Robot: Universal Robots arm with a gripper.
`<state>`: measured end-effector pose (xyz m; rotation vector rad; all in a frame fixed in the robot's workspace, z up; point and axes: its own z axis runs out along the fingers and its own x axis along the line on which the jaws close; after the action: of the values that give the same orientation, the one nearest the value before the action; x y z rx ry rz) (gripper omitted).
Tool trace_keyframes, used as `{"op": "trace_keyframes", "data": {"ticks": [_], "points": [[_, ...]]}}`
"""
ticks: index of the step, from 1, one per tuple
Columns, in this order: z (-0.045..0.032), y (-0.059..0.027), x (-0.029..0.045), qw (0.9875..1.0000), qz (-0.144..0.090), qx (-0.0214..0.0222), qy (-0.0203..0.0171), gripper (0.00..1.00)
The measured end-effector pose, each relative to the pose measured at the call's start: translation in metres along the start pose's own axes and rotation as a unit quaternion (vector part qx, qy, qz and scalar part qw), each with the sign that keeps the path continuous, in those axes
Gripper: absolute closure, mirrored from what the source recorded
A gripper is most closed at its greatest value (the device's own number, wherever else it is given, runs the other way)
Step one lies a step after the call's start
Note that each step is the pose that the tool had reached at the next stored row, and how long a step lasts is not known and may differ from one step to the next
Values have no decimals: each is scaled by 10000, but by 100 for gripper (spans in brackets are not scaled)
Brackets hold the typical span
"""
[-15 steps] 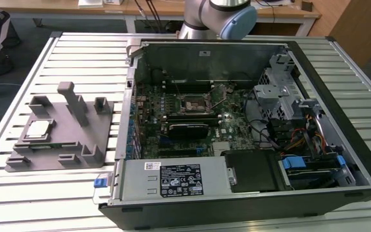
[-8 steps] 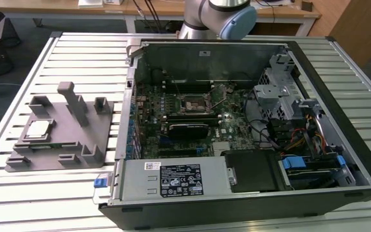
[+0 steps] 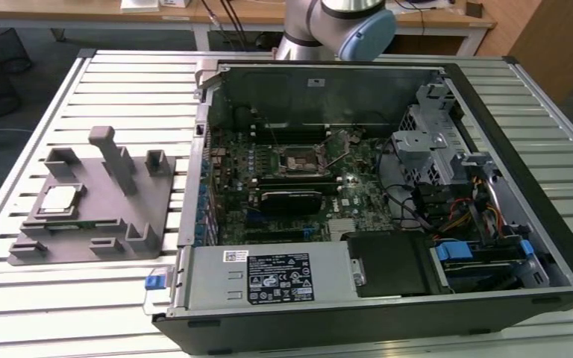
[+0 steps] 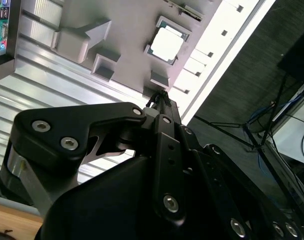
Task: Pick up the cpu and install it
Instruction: 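Reach for the cpu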
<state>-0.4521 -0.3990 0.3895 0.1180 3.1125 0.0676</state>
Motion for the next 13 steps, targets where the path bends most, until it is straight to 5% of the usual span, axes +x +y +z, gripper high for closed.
{"op": "trace_keyframes", "data": {"ticks": [13], "points": [[-3, -13, 176, 10000, 0, 0, 0, 89]]}}
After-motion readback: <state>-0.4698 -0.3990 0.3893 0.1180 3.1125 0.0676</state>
